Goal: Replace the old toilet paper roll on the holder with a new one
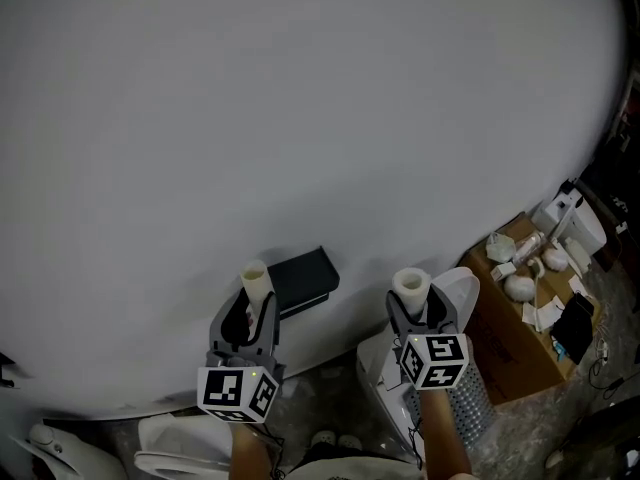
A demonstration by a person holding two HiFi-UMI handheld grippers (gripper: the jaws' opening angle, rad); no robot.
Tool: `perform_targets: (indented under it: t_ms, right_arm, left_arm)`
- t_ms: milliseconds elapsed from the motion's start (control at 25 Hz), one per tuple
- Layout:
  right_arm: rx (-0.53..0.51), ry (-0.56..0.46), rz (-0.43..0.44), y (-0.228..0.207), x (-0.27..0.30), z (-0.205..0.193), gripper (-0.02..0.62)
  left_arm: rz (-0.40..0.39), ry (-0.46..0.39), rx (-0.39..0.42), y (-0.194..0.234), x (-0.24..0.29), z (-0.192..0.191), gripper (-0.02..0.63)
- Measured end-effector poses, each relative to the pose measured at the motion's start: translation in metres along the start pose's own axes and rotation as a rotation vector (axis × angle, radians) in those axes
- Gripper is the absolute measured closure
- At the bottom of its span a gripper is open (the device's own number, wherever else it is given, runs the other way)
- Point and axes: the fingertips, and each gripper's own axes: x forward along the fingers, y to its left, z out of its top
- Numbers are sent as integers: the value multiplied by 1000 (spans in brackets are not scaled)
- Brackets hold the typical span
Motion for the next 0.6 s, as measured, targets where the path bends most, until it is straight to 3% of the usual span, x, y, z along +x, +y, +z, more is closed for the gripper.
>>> perform_targets:
  t_ms: [240, 600]
  right_arm:
    - [-292, 47, 71, 21, 21, -5, 296]
    - [-1016, 116, 175, 53, 55, -30, 296]
  left_arm:
    - [-8, 3, 20, 7, -4, 2, 433]
    - [19, -1, 34, 21, -15, 7, 433]
